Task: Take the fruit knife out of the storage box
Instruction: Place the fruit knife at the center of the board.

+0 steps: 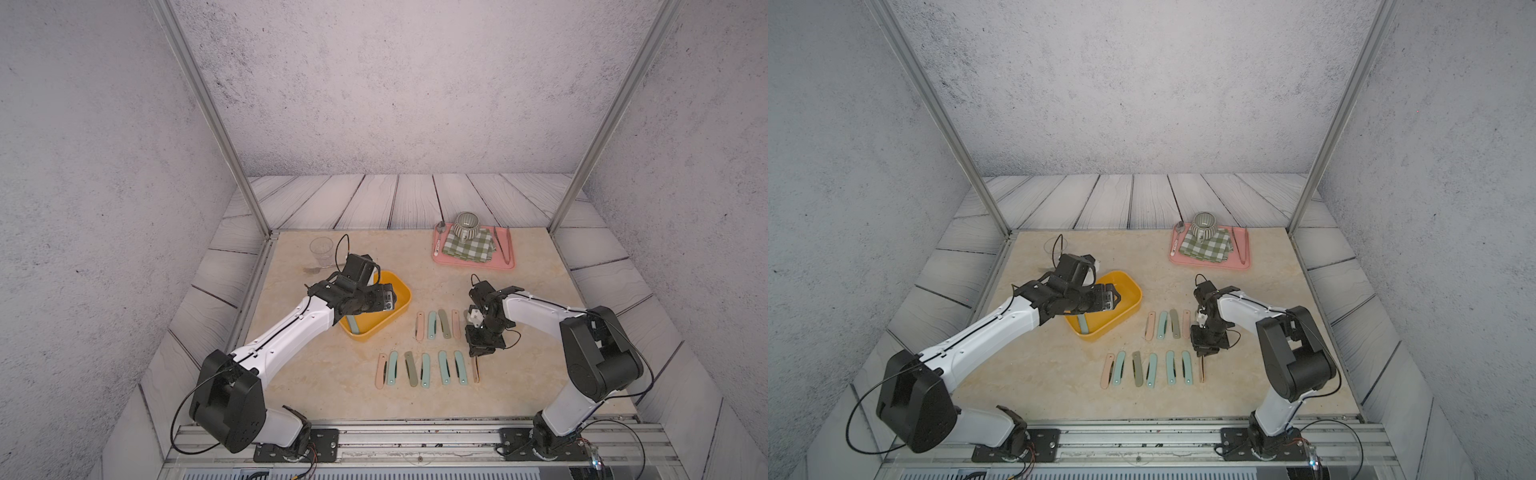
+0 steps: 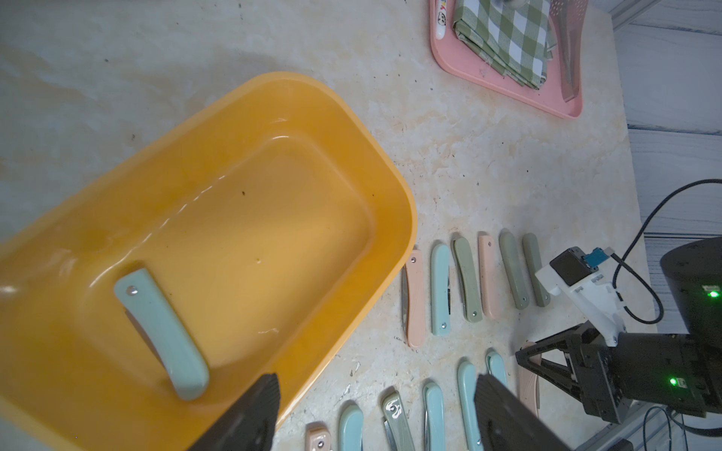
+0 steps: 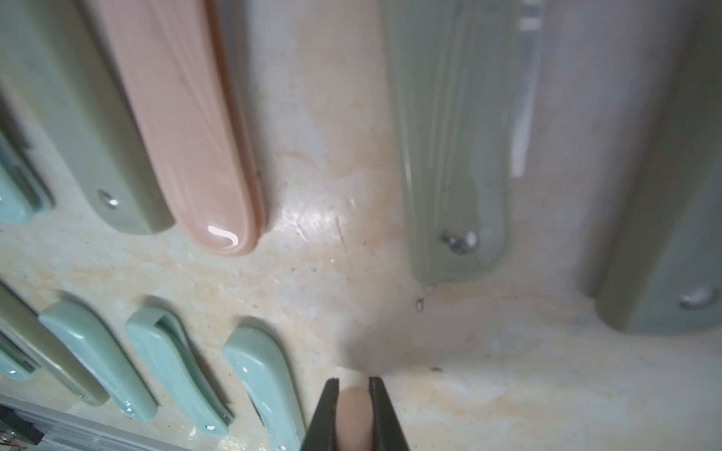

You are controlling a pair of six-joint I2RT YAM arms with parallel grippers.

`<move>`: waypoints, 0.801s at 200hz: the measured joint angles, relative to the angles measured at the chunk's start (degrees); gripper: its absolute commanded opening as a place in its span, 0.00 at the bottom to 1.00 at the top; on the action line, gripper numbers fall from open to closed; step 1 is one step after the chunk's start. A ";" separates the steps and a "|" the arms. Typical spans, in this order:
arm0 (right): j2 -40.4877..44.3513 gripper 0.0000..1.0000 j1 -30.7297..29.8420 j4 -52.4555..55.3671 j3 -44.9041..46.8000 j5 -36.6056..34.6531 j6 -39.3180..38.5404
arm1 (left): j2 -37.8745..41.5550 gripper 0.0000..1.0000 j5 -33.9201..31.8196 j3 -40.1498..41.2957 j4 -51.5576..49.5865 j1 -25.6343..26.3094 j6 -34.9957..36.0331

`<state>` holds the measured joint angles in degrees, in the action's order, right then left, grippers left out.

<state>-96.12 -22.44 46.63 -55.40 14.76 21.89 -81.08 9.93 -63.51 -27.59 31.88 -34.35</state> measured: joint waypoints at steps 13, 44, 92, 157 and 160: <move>0.00 0.13 0.02 -0.20 0.13 0.04 -0.07 | 0.00 0.82 0.02 0.00 0.02 0.00 0.00; 0.00 0.17 0.07 -0.48 0.52 0.04 -0.11 | 0.00 0.81 0.33 0.02 0.02 0.00 -0.15; 0.04 0.29 0.37 -0.74 1.09 -0.24 -0.52 | 0.00 0.82 0.44 0.00 0.07 -0.02 -0.28; 0.85 0.36 0.55 -0.44 1.07 -0.55 -0.66 | 0.00 0.83 0.11 0.02 -0.02 -0.04 -0.48; 0.94 0.37 0.55 -0.35 1.03 -0.55 -0.63 | 0.00 0.83 0.07 0.02 -0.02 -0.04 -0.48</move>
<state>-95.18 -21.89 46.28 -54.37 14.22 21.26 -81.08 10.00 -63.48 -27.62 31.83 -34.83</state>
